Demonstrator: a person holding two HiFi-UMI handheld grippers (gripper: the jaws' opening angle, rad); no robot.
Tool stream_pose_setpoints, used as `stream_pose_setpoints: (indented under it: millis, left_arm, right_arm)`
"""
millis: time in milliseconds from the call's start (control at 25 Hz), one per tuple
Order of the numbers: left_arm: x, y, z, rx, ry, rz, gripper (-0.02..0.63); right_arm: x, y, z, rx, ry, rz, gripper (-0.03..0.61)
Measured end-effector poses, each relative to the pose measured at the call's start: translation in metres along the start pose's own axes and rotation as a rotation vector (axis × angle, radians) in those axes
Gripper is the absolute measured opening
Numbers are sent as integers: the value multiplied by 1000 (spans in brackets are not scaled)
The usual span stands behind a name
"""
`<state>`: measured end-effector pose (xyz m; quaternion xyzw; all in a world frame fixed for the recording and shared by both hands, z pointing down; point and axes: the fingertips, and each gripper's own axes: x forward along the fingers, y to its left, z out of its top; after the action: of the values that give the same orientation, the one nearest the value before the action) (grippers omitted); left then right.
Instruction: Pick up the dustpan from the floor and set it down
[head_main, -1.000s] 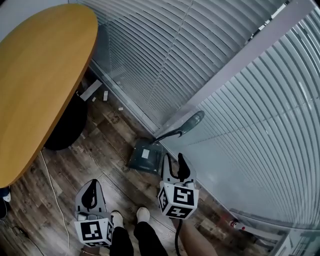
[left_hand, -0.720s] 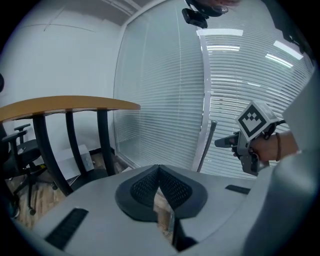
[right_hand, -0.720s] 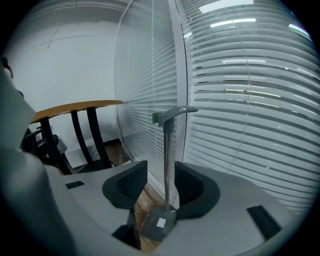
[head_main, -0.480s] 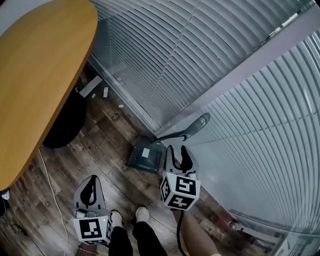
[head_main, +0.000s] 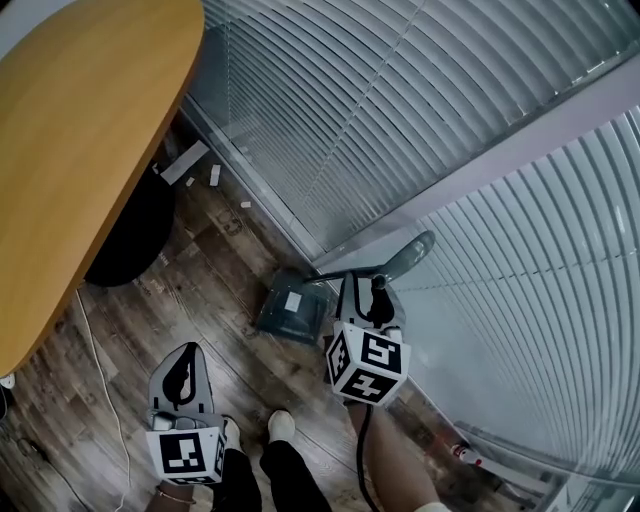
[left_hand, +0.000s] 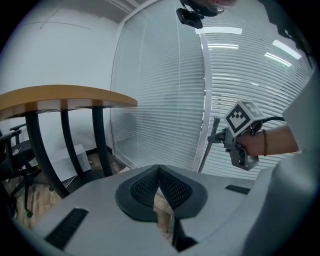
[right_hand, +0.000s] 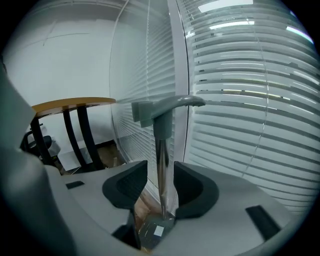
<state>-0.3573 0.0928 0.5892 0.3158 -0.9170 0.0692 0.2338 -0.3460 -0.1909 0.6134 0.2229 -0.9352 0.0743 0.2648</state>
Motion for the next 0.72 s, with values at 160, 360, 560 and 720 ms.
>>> stream_pose_setpoints:
  millis: [160, 360, 560, 720]
  left_arm:
    - [-2, 3, -1, -18, 2, 8, 18]
    - [1, 5, -3, -25, 15, 14, 18]
    - [3, 8, -6, -44, 21, 20, 18]
    - [-2, 6, -8, -44, 26, 10, 18]
  right_arm:
    - [4, -2, 0, 2, 2, -13, 164]
    - [13, -4, 1, 4, 6, -21, 164]
    - [19, -7, 1, 7, 3, -40, 145]
    - [14, -8, 2, 7, -2, -50, 104]
